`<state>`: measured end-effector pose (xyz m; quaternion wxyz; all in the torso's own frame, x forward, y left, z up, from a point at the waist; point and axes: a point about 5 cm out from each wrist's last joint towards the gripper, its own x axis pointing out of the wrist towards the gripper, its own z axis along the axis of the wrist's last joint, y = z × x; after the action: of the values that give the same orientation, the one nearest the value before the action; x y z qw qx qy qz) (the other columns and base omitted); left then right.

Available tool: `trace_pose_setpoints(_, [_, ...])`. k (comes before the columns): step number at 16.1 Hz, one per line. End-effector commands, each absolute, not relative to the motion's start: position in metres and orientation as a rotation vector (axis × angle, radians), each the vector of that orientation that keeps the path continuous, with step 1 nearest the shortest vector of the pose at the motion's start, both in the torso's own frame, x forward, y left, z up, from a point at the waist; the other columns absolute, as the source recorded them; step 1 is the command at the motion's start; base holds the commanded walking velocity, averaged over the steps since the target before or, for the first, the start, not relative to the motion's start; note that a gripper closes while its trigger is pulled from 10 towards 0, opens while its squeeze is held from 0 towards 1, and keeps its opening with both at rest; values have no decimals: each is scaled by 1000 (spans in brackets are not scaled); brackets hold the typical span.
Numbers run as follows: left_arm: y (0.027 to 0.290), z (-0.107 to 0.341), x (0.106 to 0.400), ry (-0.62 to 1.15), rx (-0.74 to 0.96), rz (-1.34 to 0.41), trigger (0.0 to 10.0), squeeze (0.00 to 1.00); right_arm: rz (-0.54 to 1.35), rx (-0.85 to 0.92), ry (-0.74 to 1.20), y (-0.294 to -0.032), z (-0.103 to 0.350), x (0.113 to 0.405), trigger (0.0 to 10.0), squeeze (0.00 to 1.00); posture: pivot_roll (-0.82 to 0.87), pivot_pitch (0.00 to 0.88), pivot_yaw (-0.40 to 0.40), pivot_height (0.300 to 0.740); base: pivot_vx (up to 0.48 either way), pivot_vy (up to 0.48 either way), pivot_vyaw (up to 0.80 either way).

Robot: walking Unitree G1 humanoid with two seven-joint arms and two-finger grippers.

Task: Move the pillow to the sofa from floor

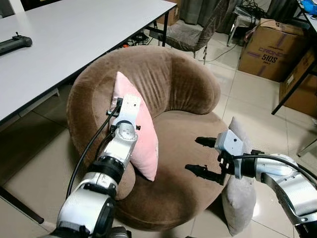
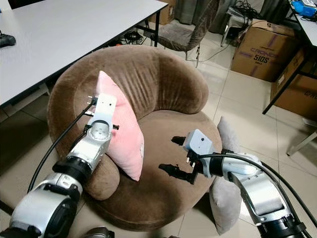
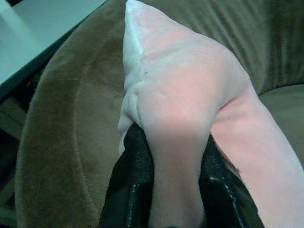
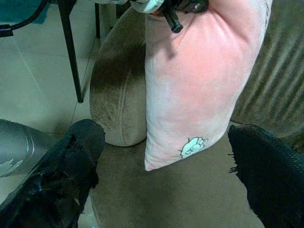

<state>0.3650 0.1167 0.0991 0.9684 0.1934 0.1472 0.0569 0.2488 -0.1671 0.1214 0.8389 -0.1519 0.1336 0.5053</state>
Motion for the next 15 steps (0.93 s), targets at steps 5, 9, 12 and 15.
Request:
trace_pose_setpoints(5, [128,122,369,226,324,33,10000,1000,1022,-347,255,-169,120,253,10000,0,5,0,-37,740,0,0,0])
trace_pose_setpoints(9, [158,137,362,199,233,43,10000,1000,1009,-282,257,-169,122,252,10000,0,4,0,-33,740,0,0,0])
trace_pose_setpoints(12, [181,158,344,78,163,10,10000,1000,928,-156,127,-160,137,257,10000,0,14,0,-42,740,0,0,0])
trace_pose_setpoints(15, [194,179,322,-25,162,-63,10000,1000,901,-80,64,-151,146,258,10000,0,25,0,-53,740,0,0,0])
